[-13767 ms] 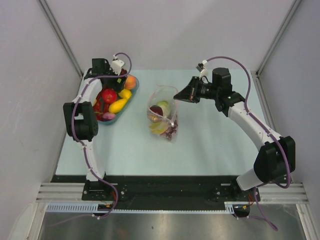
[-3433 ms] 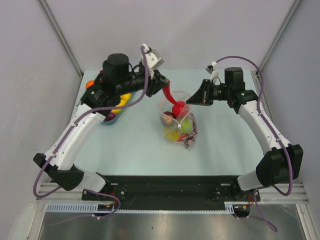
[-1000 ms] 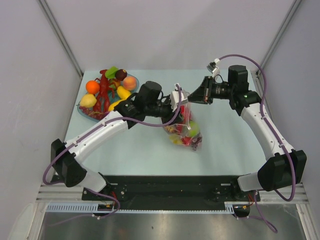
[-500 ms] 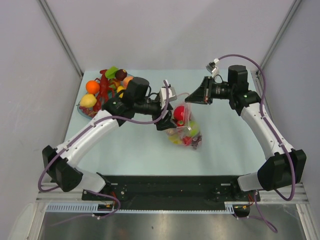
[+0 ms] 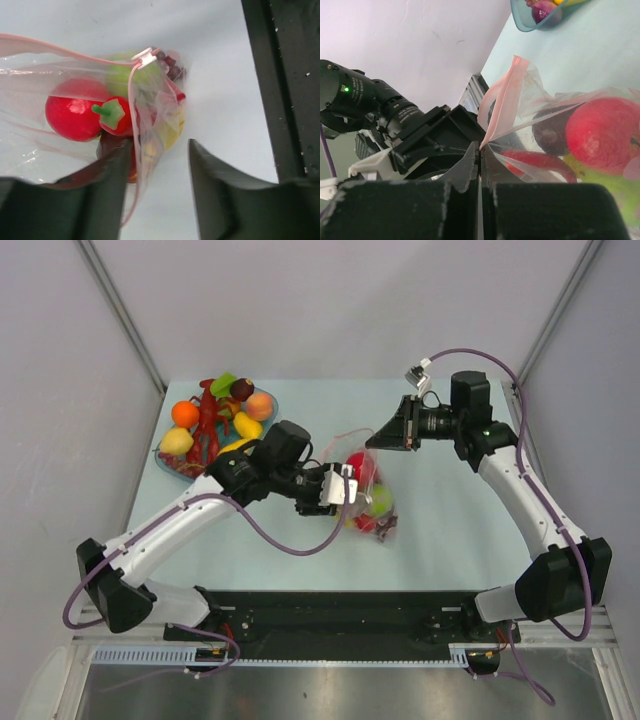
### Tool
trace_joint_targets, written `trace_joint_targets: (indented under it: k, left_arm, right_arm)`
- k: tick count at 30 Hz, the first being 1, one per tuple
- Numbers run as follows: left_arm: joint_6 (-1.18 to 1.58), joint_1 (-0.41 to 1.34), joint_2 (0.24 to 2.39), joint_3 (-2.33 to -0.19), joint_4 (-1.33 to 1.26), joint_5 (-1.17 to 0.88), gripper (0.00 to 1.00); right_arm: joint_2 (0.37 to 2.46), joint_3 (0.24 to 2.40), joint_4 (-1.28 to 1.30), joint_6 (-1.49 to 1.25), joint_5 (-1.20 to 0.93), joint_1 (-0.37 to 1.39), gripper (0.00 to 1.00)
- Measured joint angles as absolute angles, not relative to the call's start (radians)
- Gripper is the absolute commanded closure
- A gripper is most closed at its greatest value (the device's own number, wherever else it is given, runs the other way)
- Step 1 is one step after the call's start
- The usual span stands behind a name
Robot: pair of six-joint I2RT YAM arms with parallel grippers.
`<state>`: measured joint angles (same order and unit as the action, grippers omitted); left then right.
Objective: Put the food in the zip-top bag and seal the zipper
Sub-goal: Zip the zipper food storage bag at the center of the board.
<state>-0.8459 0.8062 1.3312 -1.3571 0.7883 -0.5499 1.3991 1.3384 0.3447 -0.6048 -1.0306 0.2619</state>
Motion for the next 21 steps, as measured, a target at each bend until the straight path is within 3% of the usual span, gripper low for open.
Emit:
trace_joint_targets:
  k: [1, 3, 4, 10, 13, 14, 16, 21]
  left_arm:
    - [-0.863, 0.812, 1.339, -1.356, 0.788, -0.534, 0.71]
    - [-0.888, 0.823, 1.354, -1.356, 0.780, -0.503, 0.86]
    - [-0.889, 0.826, 1.356, -1.356, 0.778, -0.494, 1.00]
    - [-0.859, 0.901, 1.361, -1.445, 0.802, -0.467, 1.00]
    - [-0.751, 0.927, 1.358, -1.510, 0.760, -0.479, 1.00]
    - [-0.727, 0.931, 1.357, -1.512, 0.745, -0.479, 1.00]
    - [-0.670, 0.931, 1.349, -1.494, 0.707, -0.472, 1.00]
    - [-0.519, 0.927, 1.324, -1.341, 0.597, -0.419, 1.00]
  right_arm:
    - [1.399, 1.338, 0.344, -0.601, -1.031, 0.267, 1.00]
    - [1.399, 1.338, 0.338, -0.600, -1.034, 0.274, 1.00]
    - [1.399, 1.338, 0.333, -0.598, -1.036, 0.279, 1.00]
    - [1.411, 1.338, 0.260, -0.602, -1.039, 0.325, 0.98]
    - [1.430, 1.339, 0.176, -0.624, -1.048, 0.373, 0.61]
    - [1.436, 1.339, 0.146, -0.627, -1.057, 0.387, 0.45]
    - [1.439, 1.339, 0.128, -0.633, -1.072, 0.392, 0.30]
    - [1.413, 1.340, 0.191, -0.534, -1.095, 0.255, 0.26]
